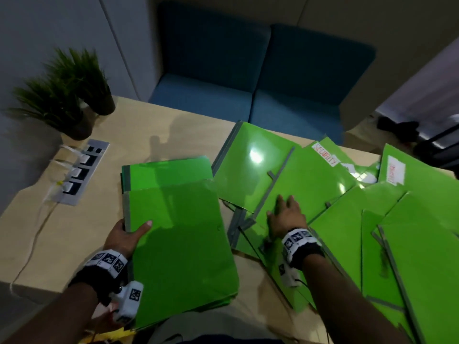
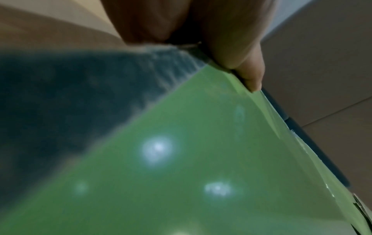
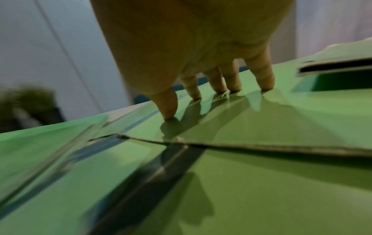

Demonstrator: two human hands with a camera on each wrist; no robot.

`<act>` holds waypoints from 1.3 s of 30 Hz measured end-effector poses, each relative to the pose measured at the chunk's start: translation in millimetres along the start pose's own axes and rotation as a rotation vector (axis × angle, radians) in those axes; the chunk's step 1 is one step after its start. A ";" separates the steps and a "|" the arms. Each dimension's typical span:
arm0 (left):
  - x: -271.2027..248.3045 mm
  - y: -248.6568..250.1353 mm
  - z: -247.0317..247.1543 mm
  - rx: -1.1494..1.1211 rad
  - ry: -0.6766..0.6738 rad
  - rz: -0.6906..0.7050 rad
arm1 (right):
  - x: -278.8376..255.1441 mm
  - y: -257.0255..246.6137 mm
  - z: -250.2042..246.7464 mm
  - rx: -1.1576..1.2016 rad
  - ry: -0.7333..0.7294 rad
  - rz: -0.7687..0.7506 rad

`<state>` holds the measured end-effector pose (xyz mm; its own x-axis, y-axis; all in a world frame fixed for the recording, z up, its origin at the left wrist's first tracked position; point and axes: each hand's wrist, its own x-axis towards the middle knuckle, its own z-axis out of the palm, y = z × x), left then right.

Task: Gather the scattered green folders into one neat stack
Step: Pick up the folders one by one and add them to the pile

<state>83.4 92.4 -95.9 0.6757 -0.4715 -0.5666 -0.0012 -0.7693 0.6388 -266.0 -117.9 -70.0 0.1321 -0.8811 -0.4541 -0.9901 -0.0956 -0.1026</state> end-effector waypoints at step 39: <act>-7.5 9.9 1.0 0.003 0.018 -0.063 | 13.2 33.4 -19.5 0.016 0.043 0.140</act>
<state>77.6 87.8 -85.8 0.6880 -0.4138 -0.5962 0.0401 -0.7986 0.6005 -298.2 -141.8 -62.2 -0.0096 -0.9043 -0.4267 -0.9978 0.0367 -0.0553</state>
